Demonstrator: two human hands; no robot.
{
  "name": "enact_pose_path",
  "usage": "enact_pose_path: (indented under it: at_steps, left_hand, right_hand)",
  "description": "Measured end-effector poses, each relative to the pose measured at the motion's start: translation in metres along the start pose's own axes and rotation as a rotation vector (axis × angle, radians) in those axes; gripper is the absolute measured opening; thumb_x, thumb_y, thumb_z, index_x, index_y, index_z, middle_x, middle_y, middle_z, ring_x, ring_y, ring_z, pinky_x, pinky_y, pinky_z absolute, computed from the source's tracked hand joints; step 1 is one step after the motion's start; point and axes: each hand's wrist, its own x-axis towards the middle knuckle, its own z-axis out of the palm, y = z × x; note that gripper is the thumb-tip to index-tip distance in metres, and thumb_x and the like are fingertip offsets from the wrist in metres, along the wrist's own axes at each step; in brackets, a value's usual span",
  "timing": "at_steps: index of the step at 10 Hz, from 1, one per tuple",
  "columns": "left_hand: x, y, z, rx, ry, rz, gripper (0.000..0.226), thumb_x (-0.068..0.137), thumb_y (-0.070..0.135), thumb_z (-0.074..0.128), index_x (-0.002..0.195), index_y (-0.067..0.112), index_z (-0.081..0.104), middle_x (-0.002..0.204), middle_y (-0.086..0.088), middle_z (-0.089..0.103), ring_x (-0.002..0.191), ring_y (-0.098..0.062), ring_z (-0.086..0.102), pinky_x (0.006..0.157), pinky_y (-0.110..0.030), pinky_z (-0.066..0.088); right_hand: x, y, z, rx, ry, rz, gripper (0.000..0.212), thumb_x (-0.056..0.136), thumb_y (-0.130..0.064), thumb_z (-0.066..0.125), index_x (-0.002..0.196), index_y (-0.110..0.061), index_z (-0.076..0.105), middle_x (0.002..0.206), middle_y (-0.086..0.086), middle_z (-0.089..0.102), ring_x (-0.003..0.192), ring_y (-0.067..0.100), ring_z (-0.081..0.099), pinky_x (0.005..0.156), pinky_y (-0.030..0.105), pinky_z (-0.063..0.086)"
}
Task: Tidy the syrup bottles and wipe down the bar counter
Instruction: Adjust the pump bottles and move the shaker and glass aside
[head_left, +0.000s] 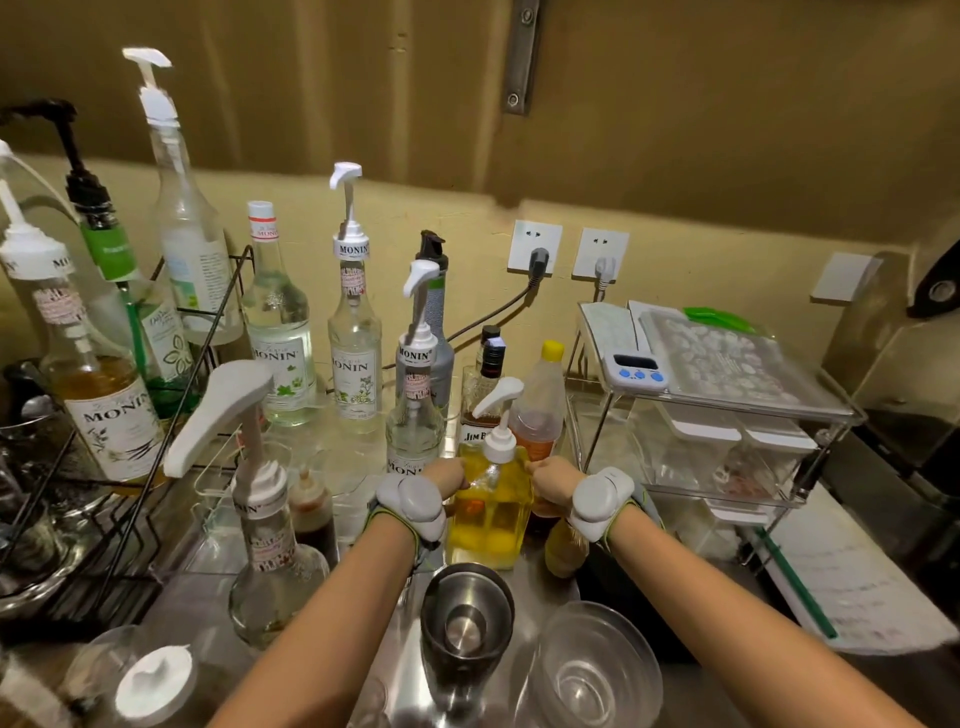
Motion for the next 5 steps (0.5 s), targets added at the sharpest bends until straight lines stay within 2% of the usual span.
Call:
enact_pose_path:
  at_steps: [1,2,3,5]
  left_hand:
    - [0.005,0.003,0.002,-0.006,-0.001,0.007,0.037,0.099,0.011,0.036,0.063,0.022,0.036,0.070,0.006,0.039,0.083,-0.018,0.048,0.078,-0.023,0.042]
    - [0.016,0.005,0.004,-0.002,0.007,0.010,0.038,0.098,0.009,0.036,0.062,0.022,0.035,0.069,0.006,0.038,0.092,-0.019,0.044,0.085,-0.028,0.038]
    - [0.017,0.009,0.004,-0.052,0.015,0.002,0.038,0.098,0.007,0.037,0.063,0.022,0.035,0.070,0.007,0.038,0.065,-0.007,0.042,0.069,-0.021,0.040]
    - [0.026,0.010,0.005,-0.086,0.016,-0.009,0.040,0.099,0.006,0.034,0.063,0.024,0.031,0.070,0.008,0.035,0.061,-0.002,0.035,0.061,-0.014,0.034]
  right_hand:
    - [0.006,-0.002,0.000,0.014,0.018,-0.007,0.044,0.095,-0.006,0.039,0.137,0.004,0.043,0.141,0.023,0.047,0.131,0.038,0.045,0.106,0.040,0.040]
    - [0.015,-0.003,0.000,0.007,0.032,-0.007,0.043,0.096,-0.005,0.038,0.138,0.003,0.043,0.142,0.022,0.046,0.132,0.036,0.044,0.106,0.036,0.039]
    - [0.017,-0.006,-0.002,0.024,0.015,-0.011,0.045,0.096,-0.002,0.035,0.140,0.003,0.039,0.144,0.023,0.043,0.133,0.037,0.042,0.106,0.038,0.039]
    - [0.020,-0.010,-0.002,0.022,0.027,-0.010,0.046,0.095,-0.001,0.036,0.141,0.002,0.038,0.146,0.022,0.041,0.136,0.036,0.039,0.110,0.037,0.034]
